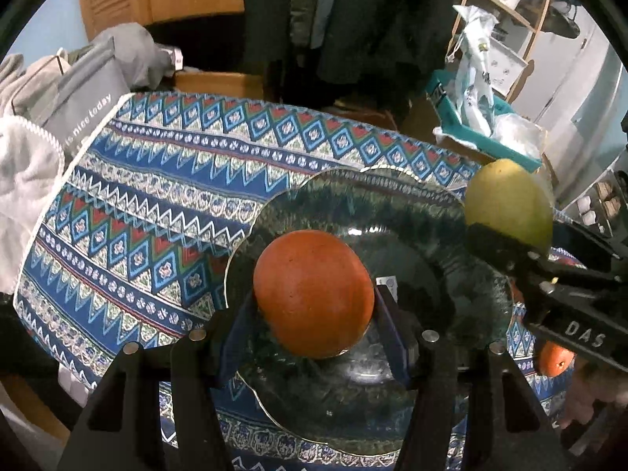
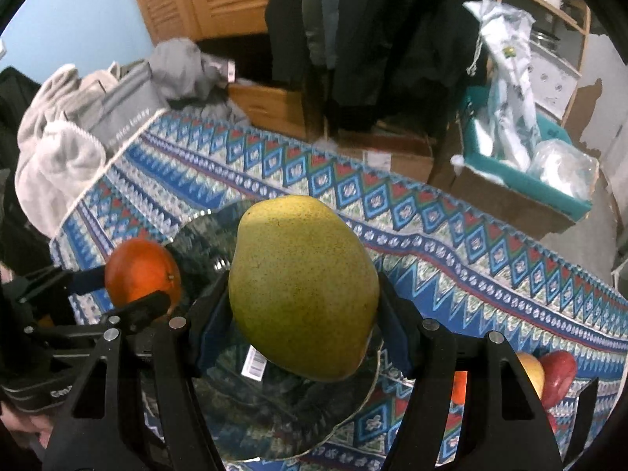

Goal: Organize fruits
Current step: 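Lower the orange into the glass bowl and open left tool while right tool releases the pear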

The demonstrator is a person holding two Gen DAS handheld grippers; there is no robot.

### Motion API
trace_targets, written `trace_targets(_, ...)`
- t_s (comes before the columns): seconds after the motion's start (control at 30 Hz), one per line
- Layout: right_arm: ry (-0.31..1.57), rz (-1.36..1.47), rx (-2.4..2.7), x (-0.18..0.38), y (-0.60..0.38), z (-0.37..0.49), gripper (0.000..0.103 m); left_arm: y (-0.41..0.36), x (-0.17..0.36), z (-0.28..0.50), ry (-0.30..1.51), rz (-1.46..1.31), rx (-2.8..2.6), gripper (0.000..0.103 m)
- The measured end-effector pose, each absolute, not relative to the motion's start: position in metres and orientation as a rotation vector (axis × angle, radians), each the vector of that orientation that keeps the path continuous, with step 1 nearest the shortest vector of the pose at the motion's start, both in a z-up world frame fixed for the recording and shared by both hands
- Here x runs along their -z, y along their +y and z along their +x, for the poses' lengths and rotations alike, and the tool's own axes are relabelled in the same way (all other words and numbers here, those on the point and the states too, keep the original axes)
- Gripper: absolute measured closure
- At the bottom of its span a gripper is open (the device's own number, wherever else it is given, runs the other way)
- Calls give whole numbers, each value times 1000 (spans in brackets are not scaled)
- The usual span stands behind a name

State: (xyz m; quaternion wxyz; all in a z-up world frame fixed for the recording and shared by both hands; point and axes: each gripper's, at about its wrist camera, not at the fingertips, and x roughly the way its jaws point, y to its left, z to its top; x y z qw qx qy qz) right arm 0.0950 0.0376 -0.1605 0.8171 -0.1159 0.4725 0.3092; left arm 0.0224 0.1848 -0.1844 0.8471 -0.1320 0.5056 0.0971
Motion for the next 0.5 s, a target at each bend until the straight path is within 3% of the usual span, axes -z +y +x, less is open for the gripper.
trace_targets(0.5,1117,-323,-665,208,47,93,35,180,212,29,1163,-280,-212,41)
